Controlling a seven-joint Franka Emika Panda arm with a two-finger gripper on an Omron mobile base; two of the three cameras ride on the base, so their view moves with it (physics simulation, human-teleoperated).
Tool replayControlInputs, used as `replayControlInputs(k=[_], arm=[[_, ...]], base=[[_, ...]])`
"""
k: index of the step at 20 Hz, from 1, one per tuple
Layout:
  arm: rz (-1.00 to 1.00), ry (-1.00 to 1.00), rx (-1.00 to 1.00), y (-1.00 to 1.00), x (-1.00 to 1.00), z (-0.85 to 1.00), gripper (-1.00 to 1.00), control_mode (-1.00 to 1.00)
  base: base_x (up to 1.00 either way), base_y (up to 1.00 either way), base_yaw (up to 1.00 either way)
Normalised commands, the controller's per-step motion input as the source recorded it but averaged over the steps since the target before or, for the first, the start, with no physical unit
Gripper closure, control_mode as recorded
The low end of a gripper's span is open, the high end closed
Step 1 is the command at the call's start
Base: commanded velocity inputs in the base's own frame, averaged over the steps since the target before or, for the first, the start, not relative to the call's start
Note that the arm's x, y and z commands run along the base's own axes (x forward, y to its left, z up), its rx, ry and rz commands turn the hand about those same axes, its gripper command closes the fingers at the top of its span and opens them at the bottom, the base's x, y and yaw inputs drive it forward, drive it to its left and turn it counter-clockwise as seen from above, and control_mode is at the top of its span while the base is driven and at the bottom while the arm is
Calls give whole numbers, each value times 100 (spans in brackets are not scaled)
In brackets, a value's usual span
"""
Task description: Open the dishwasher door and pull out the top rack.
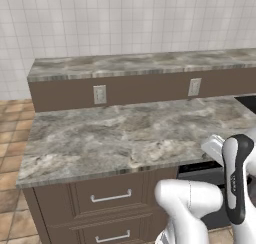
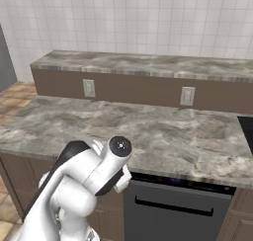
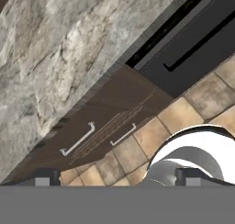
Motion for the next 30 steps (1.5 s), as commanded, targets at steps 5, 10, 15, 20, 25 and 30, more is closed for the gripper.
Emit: replayControlInputs(k=[5,10,15,20,25,30], arm=[[-15,-5,0,-21,0,-44,-100,-100],[-18,-4,5,-47,-7,-59,-100,-100],[-12,-3,16,-75,-24,-65,-100,-100],[-6,-3,19,-59,-20,-74,-100,-100],[-4,-9,14,-56,-1,-71,-100,-100],[0,-15,18,-81,9,-54,-100,-100]], base=[[0,0,0],[0,0,0],[0,0,0],[0,0,0],[0,0,0],[0,0,0]])
